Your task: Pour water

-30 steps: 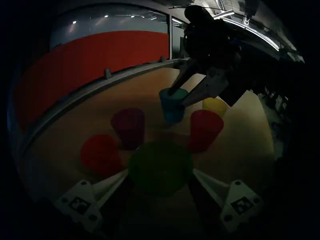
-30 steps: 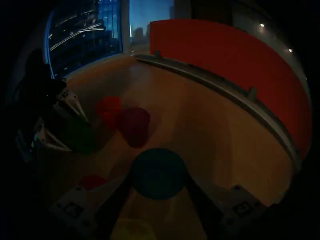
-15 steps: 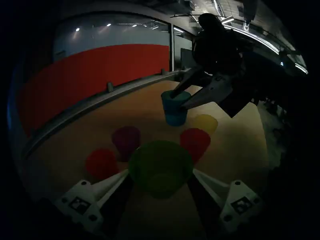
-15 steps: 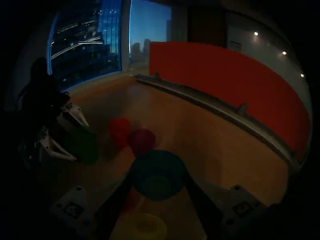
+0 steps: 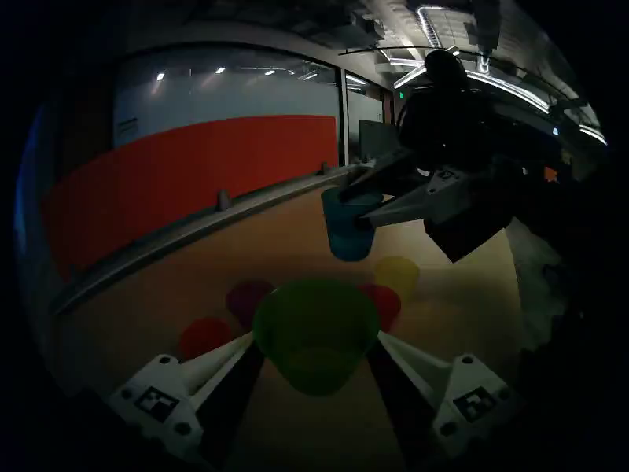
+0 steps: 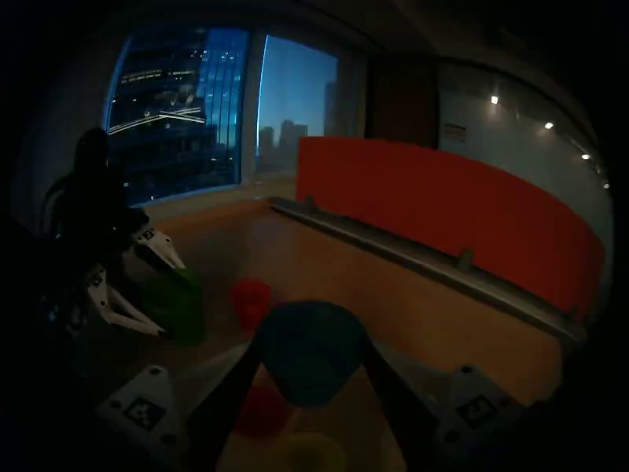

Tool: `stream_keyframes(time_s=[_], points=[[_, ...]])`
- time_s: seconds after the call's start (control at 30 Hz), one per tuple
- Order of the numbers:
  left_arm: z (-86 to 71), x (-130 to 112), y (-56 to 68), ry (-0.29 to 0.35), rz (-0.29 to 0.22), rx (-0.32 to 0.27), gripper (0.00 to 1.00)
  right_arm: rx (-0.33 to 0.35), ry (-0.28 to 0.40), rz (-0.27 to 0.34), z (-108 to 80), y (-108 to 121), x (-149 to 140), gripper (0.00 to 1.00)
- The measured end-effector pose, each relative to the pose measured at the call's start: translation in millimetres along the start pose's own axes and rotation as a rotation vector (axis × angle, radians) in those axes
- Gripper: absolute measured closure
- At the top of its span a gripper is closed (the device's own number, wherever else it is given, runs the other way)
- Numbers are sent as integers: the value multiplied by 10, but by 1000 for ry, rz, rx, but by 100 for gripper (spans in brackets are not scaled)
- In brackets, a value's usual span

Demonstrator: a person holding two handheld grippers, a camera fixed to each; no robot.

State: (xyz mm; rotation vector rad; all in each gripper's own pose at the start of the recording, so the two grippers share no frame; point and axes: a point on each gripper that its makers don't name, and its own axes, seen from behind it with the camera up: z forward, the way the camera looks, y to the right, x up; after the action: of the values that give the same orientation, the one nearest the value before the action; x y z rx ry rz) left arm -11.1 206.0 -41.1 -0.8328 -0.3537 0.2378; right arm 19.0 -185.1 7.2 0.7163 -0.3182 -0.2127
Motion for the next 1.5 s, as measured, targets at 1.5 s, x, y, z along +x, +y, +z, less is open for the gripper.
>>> stream_keyframes(time_s=[1.5], points=[[-177,687,75,267,-27,-10,15,-42,319,64,-304,-142,543,8]])
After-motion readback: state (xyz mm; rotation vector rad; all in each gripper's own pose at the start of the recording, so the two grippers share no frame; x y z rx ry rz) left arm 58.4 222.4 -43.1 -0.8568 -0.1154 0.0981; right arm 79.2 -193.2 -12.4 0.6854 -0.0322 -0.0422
